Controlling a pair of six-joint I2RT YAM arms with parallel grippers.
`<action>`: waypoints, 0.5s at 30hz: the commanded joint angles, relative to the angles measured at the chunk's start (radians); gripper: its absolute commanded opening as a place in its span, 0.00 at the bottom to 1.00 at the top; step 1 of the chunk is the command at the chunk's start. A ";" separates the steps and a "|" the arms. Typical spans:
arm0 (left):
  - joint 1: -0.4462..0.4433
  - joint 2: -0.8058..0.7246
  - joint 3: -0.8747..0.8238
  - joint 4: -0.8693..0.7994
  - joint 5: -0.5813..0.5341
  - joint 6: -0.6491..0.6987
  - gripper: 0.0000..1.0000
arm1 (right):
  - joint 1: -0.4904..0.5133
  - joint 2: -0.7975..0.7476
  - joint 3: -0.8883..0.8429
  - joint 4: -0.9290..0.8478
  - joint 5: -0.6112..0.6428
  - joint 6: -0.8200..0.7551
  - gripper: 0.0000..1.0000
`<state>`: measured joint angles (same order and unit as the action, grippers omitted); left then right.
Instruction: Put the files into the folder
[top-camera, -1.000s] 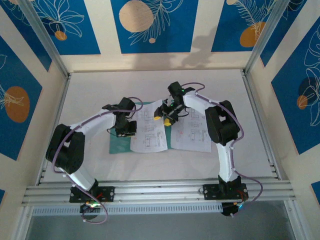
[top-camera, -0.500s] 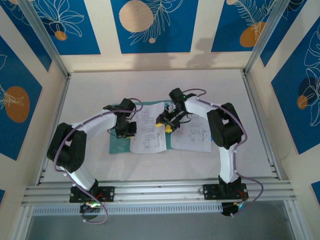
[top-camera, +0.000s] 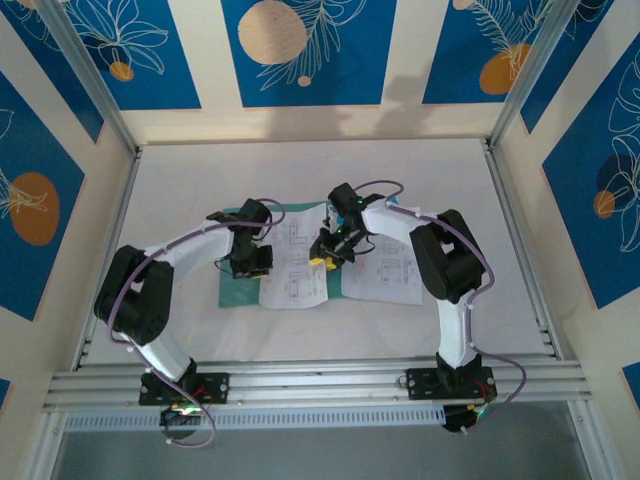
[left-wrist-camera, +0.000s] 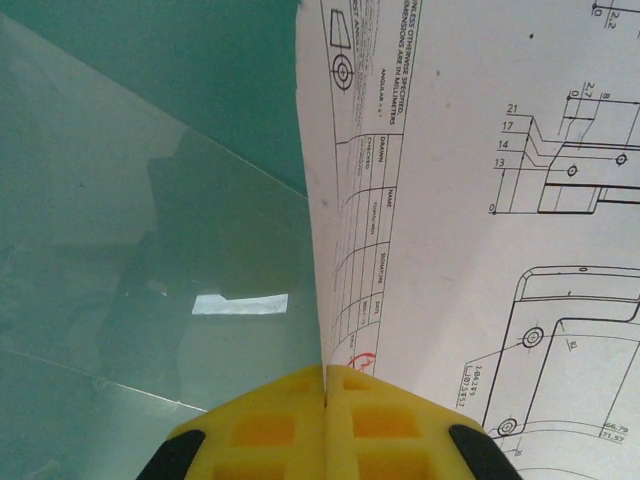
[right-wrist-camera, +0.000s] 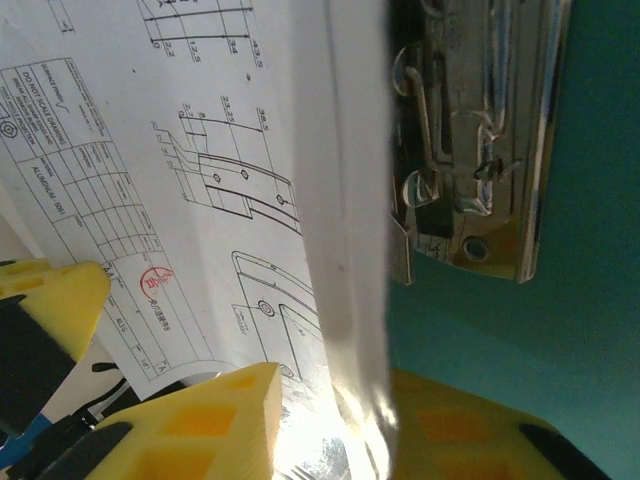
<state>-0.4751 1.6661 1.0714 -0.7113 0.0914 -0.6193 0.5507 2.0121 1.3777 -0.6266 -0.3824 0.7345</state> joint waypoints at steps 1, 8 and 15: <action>0.010 0.011 -0.009 0.000 -0.012 -0.005 0.00 | 0.011 -0.042 -0.004 -0.014 0.027 -0.013 0.27; 0.010 0.011 -0.010 -0.001 -0.011 -0.005 0.00 | 0.030 -0.036 -0.010 -0.024 0.050 -0.023 0.24; 0.010 0.012 -0.009 0.001 -0.010 -0.005 0.00 | 0.038 -0.036 -0.014 -0.023 0.064 -0.020 0.22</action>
<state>-0.4751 1.6661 1.0710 -0.7113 0.0914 -0.6193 0.5827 2.0056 1.3777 -0.6281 -0.3225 0.7254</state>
